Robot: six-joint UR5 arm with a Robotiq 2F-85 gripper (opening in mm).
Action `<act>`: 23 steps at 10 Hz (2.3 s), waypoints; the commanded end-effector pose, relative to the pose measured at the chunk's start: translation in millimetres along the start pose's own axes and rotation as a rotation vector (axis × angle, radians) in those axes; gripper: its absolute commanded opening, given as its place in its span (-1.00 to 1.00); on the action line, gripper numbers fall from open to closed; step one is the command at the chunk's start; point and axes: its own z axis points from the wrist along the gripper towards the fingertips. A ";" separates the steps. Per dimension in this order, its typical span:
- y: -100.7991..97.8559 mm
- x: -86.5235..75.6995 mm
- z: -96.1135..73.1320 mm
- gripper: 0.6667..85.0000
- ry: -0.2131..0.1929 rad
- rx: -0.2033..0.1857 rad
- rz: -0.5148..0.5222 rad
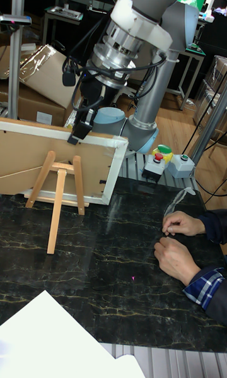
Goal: Take the photo frame down from the bracket
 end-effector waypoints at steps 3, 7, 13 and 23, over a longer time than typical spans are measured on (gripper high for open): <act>28.8 7.0 -13.9 -0.98 0.025 -0.072 0.056; 41.9 8.3 -19.3 -0.98 0.044 -0.112 0.120; 44.6 29.6 -28.7 -0.98 0.135 -0.097 0.137; 95.9 -75.6 -51.0 -0.98 -0.008 -0.358 0.861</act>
